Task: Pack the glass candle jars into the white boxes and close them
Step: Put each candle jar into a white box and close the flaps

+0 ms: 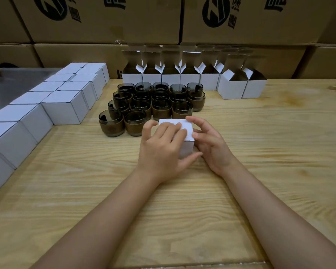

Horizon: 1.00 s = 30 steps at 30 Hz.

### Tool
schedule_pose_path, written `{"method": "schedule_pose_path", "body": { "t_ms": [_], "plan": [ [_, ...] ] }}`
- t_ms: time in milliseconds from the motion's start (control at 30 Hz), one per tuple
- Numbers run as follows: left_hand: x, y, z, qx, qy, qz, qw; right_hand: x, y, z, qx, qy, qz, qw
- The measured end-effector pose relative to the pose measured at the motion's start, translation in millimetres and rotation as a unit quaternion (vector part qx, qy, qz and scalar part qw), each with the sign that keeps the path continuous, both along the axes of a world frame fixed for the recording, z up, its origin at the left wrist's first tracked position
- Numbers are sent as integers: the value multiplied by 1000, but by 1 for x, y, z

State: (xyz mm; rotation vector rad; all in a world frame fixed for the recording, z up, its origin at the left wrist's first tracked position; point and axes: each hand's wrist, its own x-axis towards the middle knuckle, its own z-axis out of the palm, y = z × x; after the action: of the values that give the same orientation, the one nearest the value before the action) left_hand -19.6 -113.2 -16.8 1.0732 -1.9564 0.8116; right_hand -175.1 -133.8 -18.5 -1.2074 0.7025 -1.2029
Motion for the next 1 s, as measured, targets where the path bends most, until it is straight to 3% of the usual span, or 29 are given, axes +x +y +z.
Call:
{"method": "schedule_pose_path", "body": {
  "t_ms": [100,267,400,567,633,767,1000],
  "plan": [
    [-1,8,10,-4,-11,29,1000,3,1,0,-1,-1,-9,1000],
    [48,29,13,4,-45,0,999,0,-3,1,77,-90,-96,988],
    [120,39,9,6,-61,60,996,1,-3,-1,58,-48,-88,993],
    [196,36,2,49,24,152,987,1,-3,-1,53,-29,-83,995],
    [216,31,0,46,20,176,983,1,-3,-1,55,-26,-82,995],
    [237,15,-4,46,-5,205,978,2,-4,0,59,-19,-82,995],
    [246,-18,3,113,34,260,958,2,-4,-2,54,-15,-78,995]
  ]
}}
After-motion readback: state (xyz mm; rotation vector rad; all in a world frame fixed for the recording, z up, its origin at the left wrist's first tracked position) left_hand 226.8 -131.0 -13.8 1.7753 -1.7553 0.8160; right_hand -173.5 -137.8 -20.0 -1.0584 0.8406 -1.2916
